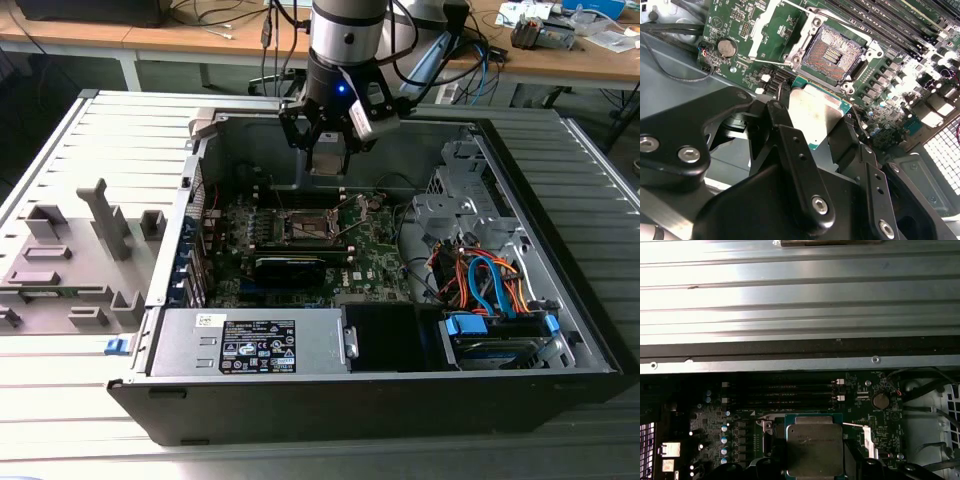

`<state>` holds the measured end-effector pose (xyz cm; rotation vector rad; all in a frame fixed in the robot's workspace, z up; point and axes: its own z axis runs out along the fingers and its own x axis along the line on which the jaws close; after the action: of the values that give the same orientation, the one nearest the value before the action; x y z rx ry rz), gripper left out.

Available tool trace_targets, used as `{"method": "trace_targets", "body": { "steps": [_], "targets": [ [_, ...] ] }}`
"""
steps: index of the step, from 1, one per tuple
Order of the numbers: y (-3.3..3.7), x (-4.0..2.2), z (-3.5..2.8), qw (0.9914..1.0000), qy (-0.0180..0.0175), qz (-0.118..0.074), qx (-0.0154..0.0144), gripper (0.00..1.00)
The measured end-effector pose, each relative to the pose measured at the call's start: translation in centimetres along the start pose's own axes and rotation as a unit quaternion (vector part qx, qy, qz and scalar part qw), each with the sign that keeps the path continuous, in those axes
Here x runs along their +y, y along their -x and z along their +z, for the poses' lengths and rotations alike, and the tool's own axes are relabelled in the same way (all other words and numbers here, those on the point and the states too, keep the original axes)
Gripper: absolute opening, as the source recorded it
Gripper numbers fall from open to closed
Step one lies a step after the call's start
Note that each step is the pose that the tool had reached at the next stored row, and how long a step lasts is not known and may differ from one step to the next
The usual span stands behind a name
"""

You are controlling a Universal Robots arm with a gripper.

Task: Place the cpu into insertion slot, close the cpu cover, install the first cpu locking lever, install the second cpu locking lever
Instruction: 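Place the cpu into insertion slot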

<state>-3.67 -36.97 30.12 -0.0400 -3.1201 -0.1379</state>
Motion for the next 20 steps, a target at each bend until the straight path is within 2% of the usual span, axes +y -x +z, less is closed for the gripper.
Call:
{"method": "trace_targets", "body": {
  "steps": [20],
  "targets": [
    [0.01,-0.11,0.48,1.00000,0.0000,0.000,0.0000,0.55]
  ]
}}
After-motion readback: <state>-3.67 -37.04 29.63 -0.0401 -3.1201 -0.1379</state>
